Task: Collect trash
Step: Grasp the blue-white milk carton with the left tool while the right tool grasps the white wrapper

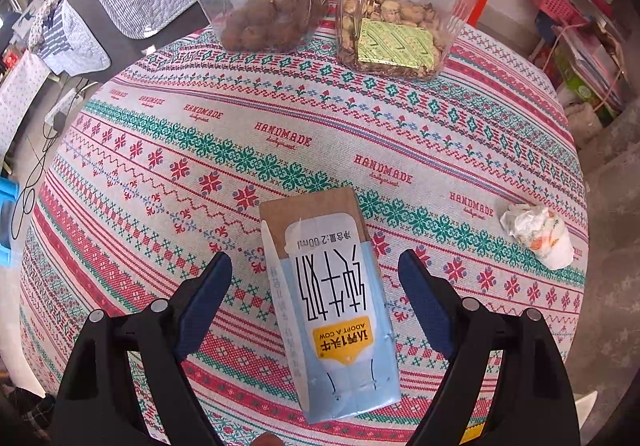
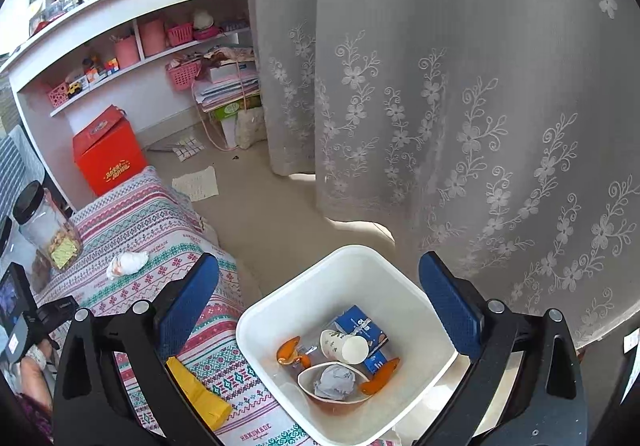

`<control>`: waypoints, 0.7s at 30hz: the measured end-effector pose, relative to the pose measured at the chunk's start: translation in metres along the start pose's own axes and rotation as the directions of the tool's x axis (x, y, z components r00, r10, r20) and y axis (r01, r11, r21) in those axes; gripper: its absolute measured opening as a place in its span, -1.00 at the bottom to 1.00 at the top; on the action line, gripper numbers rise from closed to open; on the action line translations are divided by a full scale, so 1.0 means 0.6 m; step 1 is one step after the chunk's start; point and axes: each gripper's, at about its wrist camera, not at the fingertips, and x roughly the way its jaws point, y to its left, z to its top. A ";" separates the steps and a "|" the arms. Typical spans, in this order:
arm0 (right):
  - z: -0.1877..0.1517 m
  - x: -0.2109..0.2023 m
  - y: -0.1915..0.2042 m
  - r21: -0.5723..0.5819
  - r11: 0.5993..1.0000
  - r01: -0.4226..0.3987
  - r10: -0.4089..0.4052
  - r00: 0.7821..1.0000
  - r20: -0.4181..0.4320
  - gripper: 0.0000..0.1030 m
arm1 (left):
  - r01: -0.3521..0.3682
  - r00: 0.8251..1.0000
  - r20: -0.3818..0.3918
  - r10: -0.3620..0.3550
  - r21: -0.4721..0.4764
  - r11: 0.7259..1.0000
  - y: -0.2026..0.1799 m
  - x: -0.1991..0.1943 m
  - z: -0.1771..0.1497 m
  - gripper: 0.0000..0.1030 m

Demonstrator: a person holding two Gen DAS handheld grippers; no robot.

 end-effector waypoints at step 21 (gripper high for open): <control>-0.033 0.125 0.386 -0.612 0.690 -0.387 0.310 0.922 -0.233 0.86 | 0.394 0.912 0.116 -0.393 0.021 0.919 0.246 -0.219 -0.038 0.14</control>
